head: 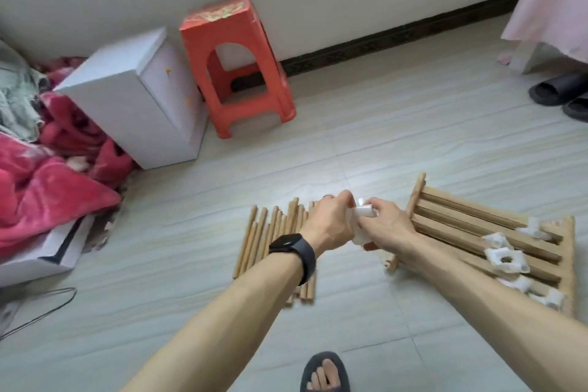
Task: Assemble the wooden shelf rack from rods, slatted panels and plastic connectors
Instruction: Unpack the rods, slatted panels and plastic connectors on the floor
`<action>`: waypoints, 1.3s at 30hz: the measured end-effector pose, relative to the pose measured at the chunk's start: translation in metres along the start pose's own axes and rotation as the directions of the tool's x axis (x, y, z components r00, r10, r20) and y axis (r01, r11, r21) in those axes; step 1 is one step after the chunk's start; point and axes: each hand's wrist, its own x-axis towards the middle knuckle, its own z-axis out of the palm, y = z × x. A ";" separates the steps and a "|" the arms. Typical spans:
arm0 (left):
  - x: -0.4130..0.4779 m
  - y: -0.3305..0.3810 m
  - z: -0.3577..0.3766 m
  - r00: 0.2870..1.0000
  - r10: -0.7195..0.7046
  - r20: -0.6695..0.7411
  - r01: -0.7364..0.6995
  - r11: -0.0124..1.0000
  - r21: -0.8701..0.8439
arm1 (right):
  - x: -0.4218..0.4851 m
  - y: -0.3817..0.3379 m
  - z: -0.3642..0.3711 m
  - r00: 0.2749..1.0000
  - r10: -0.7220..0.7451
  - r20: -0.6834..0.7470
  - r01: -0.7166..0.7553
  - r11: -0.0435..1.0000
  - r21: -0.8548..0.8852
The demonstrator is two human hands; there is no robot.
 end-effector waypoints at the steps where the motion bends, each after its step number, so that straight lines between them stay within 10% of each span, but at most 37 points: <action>1: -0.006 -0.017 -0.003 1.000 -0.026 0.006 0.026 1.000 0.002 | 0.001 -0.003 0.019 0.999 0.023 0.026 -0.023 1.000 0.004; 12: -0.100 -0.244 0.067 0.777 -0.524 0.350 0.617 0.743 -0.257 | -0.016 0.098 0.244 0.836 0.280 0.472 -0.204 0.957 -0.205; 20: -0.114 -0.283 0.096 0.716 -0.615 0.331 0.698 0.625 -0.349 | -0.018 0.139 0.278 0.852 0.213 0.478 -0.059 0.947 -0.317; 28: -0.100 -0.264 0.084 0.755 -0.588 0.290 0.638 0.762 -0.115 | 0.000 0.116 0.209 0.815 0.279 0.507 -0.018 0.888 -0.460; 39: 0.019 -0.071 0.052 0.957 -0.086 0.279 0.095 0.995 -0.019 | 0.033 0.026 -0.018 0.943 0.007 0.332 0.314 0.305 -0.899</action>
